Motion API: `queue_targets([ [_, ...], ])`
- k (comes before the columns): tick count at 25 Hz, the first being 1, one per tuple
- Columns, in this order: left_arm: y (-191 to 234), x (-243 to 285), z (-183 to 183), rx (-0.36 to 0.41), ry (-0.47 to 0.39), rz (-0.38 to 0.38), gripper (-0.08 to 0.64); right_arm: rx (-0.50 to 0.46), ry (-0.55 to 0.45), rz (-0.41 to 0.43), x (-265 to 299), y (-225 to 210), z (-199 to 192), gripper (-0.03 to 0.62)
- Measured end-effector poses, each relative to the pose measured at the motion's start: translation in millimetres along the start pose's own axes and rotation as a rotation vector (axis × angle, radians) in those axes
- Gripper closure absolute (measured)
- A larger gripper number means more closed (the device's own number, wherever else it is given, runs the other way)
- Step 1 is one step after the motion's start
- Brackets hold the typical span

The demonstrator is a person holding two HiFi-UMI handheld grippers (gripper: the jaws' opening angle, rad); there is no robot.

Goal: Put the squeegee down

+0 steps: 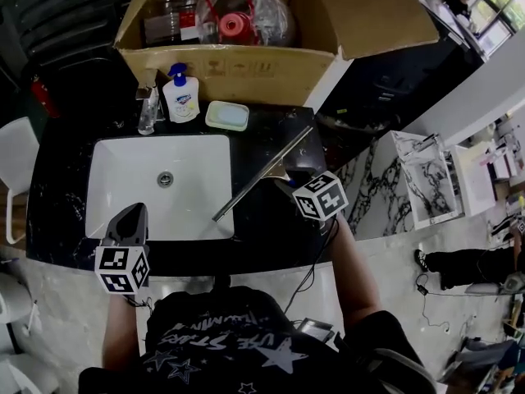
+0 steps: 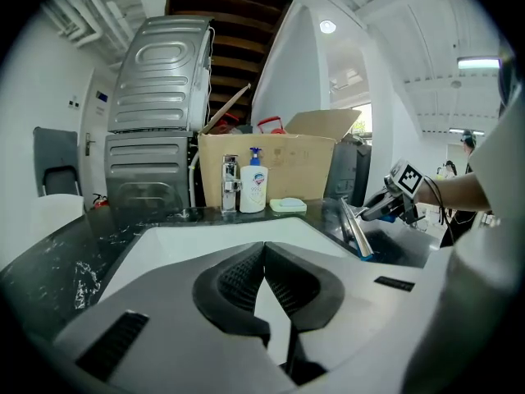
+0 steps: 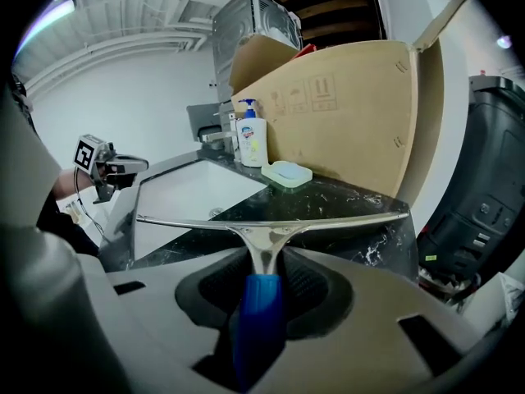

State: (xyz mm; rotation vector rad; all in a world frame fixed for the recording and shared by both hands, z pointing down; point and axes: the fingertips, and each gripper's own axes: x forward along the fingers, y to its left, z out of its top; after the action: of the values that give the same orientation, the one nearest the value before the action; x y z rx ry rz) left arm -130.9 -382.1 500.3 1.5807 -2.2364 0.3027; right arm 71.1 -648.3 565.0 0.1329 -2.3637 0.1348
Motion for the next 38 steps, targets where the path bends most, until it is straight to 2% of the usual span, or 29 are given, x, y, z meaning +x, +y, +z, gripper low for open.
queue_targets([
  [7, -6, 7, -4, -0.011, 0.013, 0.006, 0.541, 0.036, 0.031, -0.028, 9, -19, -4, 0.454],
  [19, -11, 9, 0, 0.003, 0.003, -0.002, 0.541, 0.065, 0.077, -0.061, 18, -23, -14, 0.453],
  [27, -7, -3, -1, -0.002, -0.009, -0.010, 0.541, 0.074, 0.033, -0.112, 7, -18, -8, 0.443],
  [31, -3, -9, 2, -0.007, -0.034, -0.035, 0.541, 0.088, -0.012, -0.185, -10, -18, -4, 0.423],
  [38, 13, -16, 10, 0.001, -0.063, -0.104, 0.541, 0.138, -0.200, -0.415, -62, -17, 28, 0.419],
])
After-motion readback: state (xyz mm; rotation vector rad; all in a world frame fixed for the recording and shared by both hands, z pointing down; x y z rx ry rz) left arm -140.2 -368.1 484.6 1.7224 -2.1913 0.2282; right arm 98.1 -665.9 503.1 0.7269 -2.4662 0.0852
